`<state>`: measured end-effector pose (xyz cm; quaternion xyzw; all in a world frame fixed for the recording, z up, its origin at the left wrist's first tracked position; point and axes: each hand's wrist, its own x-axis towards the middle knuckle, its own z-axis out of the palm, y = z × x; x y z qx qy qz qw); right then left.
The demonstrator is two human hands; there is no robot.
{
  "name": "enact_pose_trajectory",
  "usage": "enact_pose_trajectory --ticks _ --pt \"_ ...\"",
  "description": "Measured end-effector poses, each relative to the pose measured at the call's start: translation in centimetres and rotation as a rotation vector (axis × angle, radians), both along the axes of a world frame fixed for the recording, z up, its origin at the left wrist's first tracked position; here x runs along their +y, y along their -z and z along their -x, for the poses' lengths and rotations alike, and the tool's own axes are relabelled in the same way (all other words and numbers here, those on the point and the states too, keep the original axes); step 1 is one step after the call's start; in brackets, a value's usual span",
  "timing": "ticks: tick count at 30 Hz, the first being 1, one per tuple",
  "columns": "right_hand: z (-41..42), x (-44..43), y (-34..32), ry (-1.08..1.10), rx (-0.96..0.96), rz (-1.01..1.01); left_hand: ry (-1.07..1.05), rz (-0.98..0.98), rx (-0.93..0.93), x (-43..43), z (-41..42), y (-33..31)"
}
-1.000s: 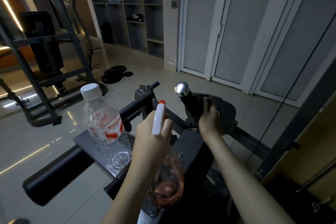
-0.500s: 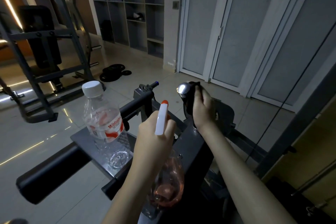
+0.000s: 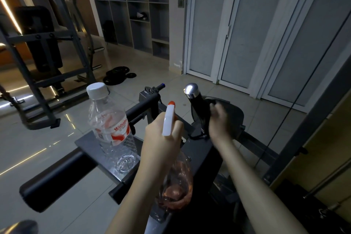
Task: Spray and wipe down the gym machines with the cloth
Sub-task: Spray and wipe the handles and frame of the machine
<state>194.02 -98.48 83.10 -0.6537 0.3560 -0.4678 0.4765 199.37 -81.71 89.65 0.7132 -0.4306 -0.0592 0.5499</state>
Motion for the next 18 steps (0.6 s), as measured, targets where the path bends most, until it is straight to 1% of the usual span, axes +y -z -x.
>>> enact_pose_trajectory --ticks 3,5,9,11,13,14,16,18 --pt "0.8 1.2 2.1 -0.002 0.103 0.12 0.022 0.007 0.021 -0.1 -0.2 0.2" --pt "1.5 0.3 3.0 -0.004 0.17 0.173 0.047 0.019 0.065 0.1 -0.4 0.4" --pt "3.3 -1.1 5.5 0.028 0.406 0.159 0.039 0.003 0.166 0.4 -0.8 0.7" --pt "3.8 -1.2 5.4 0.04 0.5 0.143 0.033 0.006 0.145 0.5 -1.0 0.7" --pt "3.3 -1.3 4.4 0.024 0.444 0.044 0.017 0.014 0.095 0.5 -1.2 0.5" --pt "3.1 -1.0 3.9 -0.006 0.421 0.025 0.003 0.012 0.063 0.5 -1.2 0.4" --pt "2.8 0.1 4.3 -0.055 0.417 0.066 -0.021 0.01 0.024 0.4 -1.2 0.4" --pt "3.3 0.6 5.1 -0.014 0.448 0.151 -0.028 0.002 0.02 0.2 -1.2 0.6"
